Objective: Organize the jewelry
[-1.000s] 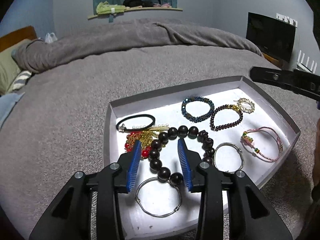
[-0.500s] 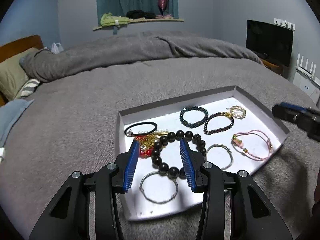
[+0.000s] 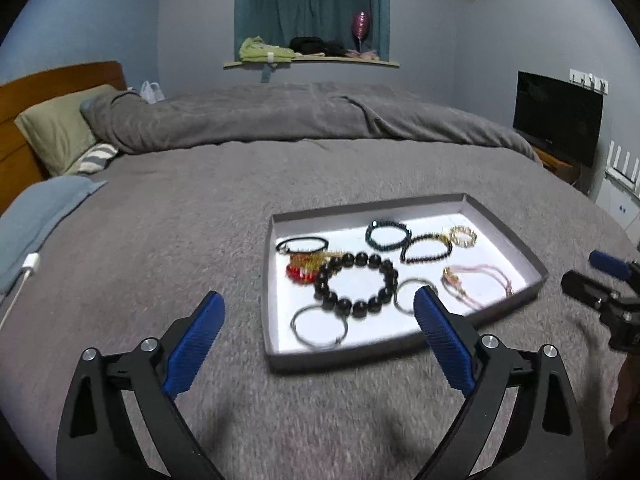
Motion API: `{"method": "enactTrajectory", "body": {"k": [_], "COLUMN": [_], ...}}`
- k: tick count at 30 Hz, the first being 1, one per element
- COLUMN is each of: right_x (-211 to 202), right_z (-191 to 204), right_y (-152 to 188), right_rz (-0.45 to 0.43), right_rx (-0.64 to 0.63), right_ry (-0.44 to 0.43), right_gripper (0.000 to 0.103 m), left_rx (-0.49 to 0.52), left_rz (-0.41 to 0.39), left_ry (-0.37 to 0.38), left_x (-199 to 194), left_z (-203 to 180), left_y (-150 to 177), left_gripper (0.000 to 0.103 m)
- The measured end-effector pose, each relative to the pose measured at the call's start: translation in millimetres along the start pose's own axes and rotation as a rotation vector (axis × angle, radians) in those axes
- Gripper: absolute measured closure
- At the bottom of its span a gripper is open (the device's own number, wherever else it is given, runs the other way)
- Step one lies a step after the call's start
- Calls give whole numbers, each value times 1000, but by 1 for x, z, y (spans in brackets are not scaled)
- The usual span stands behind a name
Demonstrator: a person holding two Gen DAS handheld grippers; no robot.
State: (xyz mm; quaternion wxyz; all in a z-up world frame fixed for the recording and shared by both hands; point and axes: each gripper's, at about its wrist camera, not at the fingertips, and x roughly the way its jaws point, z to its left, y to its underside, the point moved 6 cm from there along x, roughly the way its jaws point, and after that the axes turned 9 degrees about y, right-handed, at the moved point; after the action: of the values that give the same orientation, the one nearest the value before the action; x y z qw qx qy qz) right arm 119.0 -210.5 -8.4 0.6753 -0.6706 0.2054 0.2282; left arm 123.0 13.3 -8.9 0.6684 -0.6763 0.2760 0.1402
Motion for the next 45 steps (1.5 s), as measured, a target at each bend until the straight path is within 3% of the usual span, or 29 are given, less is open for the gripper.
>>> {"method": "enactTrajectory", "body": {"k": [4, 9, 14, 45], "right_x": [-2, 4, 10, 17], "right_z": [0, 0, 5, 8], "right_y": [5, 11, 15, 20], "right_rz": [26, 36, 55, 87], "right_rx": [-15, -24, -40, -44], "right_ry": [-9, 19, 25, 35], "right_gripper": [5, 5, 5, 5], "left_rx": [-17, -30, -16, 10], "left_rz": [30, 48, 61, 75], "left_ry": [-43, -20, -67, -64], "left_x": [-9, -10, -5, -2], "left_z": [0, -4, -2, -5], "left_y": [15, 26, 29, 34], "left_gripper": [6, 5, 5, 5]}}
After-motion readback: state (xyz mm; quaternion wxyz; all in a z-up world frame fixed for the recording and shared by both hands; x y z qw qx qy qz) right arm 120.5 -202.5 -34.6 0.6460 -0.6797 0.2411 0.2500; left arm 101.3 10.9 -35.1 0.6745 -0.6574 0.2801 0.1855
